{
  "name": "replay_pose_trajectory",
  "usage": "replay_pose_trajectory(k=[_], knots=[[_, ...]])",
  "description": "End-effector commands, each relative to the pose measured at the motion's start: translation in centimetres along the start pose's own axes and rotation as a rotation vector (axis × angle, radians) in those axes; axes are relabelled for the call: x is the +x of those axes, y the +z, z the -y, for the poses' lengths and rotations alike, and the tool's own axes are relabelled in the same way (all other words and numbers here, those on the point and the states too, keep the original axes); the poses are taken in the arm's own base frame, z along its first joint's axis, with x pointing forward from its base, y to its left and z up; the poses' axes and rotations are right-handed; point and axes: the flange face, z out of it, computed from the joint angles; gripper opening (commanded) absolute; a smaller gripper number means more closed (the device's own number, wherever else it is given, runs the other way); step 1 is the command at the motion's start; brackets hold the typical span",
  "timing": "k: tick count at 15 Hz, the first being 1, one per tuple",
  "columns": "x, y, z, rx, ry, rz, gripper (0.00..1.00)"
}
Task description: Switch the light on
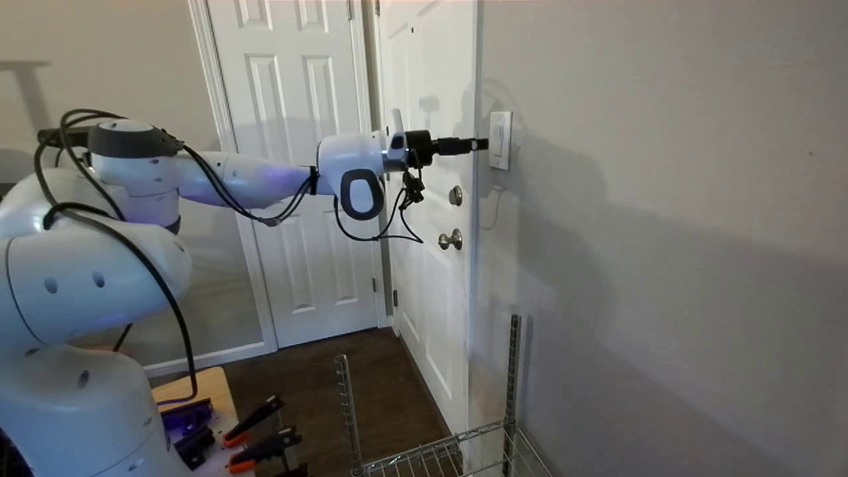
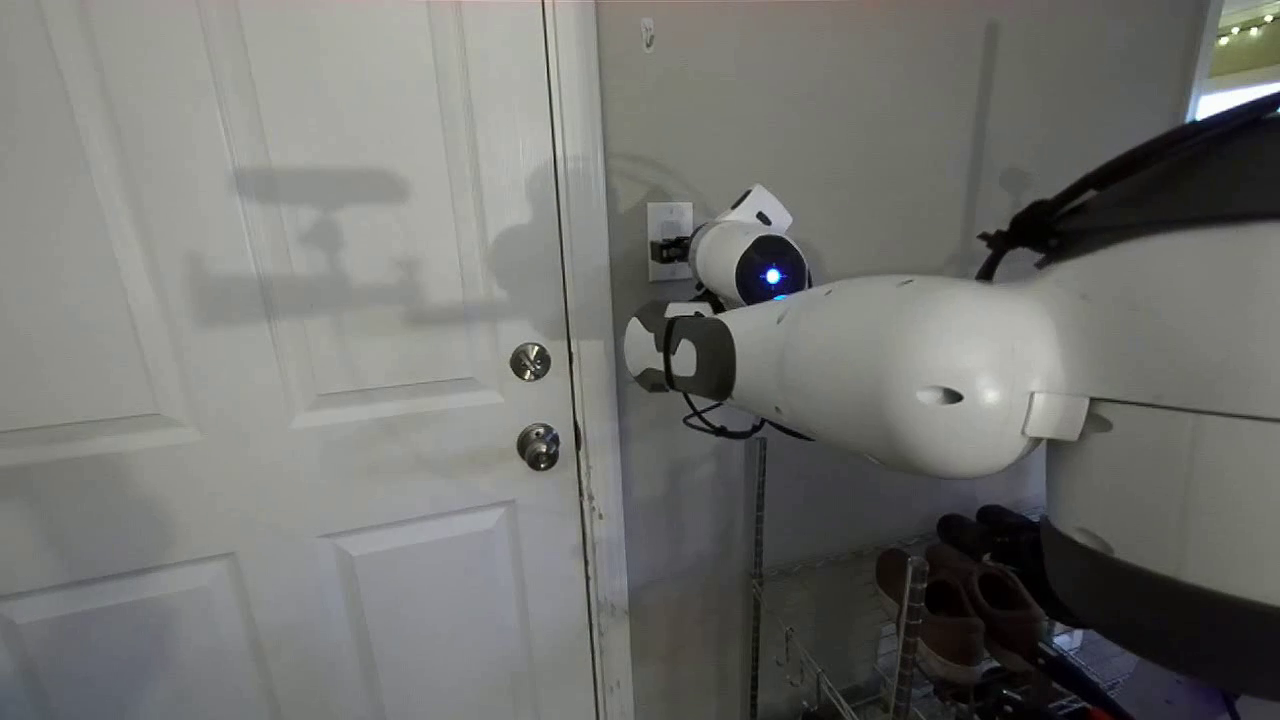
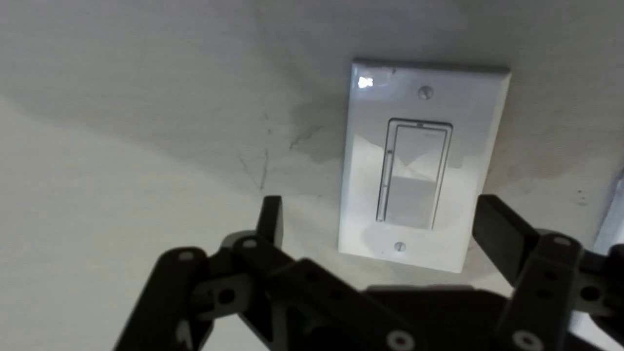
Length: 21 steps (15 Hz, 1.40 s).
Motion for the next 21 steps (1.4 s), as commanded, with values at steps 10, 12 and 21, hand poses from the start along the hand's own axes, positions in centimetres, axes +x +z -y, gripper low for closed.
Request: replay_pose_trajectory(k=[10,12,21], knots=[[2.8,0.8,-1.9,-0.051,0.006,-0.083,1.00],[2.5,1.0,-1.9,-0.054,-0.010,-0.067,1.00],[3.3,3.0,-1.6,-0.063,-0.017,-0.018,1.00]])
